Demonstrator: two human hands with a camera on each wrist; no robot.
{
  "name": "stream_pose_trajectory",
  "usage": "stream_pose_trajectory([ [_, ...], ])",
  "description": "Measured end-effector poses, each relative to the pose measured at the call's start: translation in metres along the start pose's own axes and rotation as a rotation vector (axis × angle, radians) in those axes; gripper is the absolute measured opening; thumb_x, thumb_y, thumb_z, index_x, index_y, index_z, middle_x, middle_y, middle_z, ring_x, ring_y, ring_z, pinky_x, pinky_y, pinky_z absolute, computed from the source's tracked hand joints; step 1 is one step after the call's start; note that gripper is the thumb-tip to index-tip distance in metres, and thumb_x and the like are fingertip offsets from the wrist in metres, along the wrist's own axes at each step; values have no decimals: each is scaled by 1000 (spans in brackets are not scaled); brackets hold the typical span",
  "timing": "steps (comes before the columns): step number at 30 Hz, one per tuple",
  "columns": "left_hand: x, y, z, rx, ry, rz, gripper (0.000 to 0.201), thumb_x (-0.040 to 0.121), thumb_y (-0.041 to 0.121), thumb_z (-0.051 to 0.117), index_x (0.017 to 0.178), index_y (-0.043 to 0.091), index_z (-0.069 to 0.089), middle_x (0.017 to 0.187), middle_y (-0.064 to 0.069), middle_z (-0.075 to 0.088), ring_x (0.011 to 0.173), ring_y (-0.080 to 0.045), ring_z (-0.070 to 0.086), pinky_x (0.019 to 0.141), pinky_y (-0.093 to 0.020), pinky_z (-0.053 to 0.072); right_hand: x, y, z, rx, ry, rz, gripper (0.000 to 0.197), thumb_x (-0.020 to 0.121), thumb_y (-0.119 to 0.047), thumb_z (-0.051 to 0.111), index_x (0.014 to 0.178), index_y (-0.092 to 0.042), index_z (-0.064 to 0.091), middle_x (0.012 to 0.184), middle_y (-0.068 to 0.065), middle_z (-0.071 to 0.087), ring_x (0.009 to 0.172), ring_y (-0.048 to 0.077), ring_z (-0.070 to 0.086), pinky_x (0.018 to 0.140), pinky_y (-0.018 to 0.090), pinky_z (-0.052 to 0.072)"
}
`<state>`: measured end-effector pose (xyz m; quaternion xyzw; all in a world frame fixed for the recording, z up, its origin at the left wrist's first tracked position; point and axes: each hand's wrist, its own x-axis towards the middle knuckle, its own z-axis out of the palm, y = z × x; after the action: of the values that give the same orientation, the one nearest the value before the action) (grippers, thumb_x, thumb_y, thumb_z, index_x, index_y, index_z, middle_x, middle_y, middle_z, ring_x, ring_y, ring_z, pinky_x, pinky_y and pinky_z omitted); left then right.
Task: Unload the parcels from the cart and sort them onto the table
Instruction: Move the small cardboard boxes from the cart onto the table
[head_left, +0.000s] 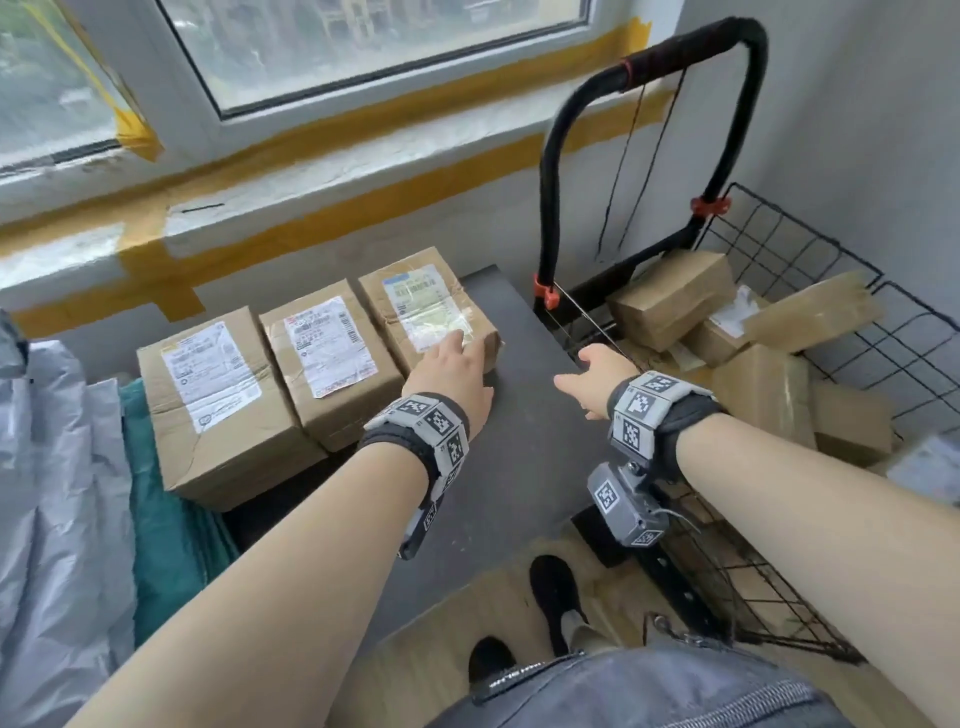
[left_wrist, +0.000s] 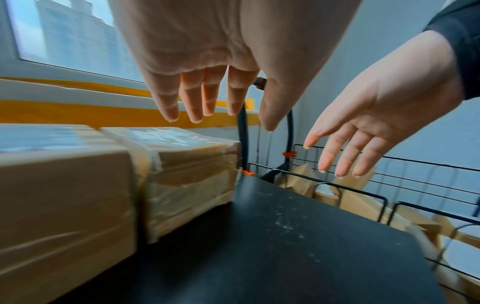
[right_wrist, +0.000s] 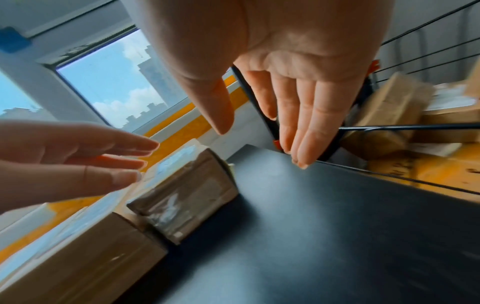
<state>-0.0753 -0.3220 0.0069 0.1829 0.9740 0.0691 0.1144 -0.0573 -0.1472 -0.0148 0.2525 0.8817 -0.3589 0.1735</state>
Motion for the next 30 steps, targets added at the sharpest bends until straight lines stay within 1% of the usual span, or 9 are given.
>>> stream_pose_trajectory([
  [3, 2, 32, 8, -12, -35, 97, 45, 94, 26, 47, 135, 10, 39, 143, -9, 33, 131, -29, 35, 105, -39, 35, -18, 38, -19, -26, 71, 79, 48, 85, -28, 58, 124, -2, 51, 102, 17, 66, 85, 31, 61, 88, 46, 52],
  [7, 0, 75, 10, 30, -67, 221, 38, 96, 19, 40, 133, 12, 44, 136, -9, 46, 123, -30, 47, 100, -42, 44, -36, 75, -53, -2, 133, 147, 45, 88, -29, 56, 120, 4, 57, 111, 21, 65, 91, 33, 63, 88, 42, 52],
  [9, -2, 96, 9, 52, -77, 250, 35, 97, 18, 39, 130, 14, 47, 131, -9, 50, 119, -30, 51, 94, -40, 46, -44, 90, -66, -2, 146, 148, 43, 90, -24, 54, 118, 7, 58, 109, 24, 66, 84, 30, 61, 80, 35, 51],
  [12, -4, 127, 9, 83, -87, 273, 36, 97, 19, 39, 132, 16, 48, 129, -8, 52, 116, -29, 53, 91, -40, 48, -53, 114, -77, 38, 148, 150, 40, 89, -23, 54, 113, 8, 62, 97, 24, 67, 89, 35, 63, 82, 37, 52],
  [16, -1, 180, 13, 73, -102, 303, 36, 95, 16, 44, 130, 15, 50, 129, -9, 52, 116, -30, 53, 94, -44, 49, -67, 154, -103, 93, 164, 163, 44, 91, -26, 53, 120, 7, 57, 108, 24, 66, 78, 27, 56, 88, 42, 51],
  [19, 1, 227, 20, 56, -107, 304, 40, 93, 11, 44, 132, 17, 48, 131, -9, 51, 118, -30, 53, 97, -45, 47, -77, 195, -135, 132, 202, 183, 44, 90, -29, 55, 115, 6, 60, 104, 22, 68, 86, 32, 63, 84, 42, 52],
  [22, 0, 274, 26, 19, -106, 271, 41, 95, 16, 38, 135, 21, 46, 135, -7, 48, 120, -30, 52, 99, -43, 45, -85, 233, -169, 177, 212, 209, 40, 88, -27, 55, 111, 5, 62, 95, 20, 69, 76, 29, 59, 81, 41, 52],
  [27, 7, 333, 31, -33, -64, 222, 39, 96, 20, 39, 134, 19, 48, 133, -7, 51, 118, -28, 53, 96, -37, 47, -89, 275, -217, 169, 188, 161, 39, 91, -29, 52, 112, 2, 63, 104, 20, 69, 98, 35, 65, 92, 44, 52],
  [30, 13, 350, 31, -41, -71, 189, 43, 95, 20, 41, 138, 19, 44, 136, -7, 49, 122, -27, 50, 100, -39, 45, -81, 285, -232, 206, 190, 147, 36, 92, -28, 52, 111, 1, 63, 99, 19, 70, 96, 34, 67, 90, 46, 53],
])
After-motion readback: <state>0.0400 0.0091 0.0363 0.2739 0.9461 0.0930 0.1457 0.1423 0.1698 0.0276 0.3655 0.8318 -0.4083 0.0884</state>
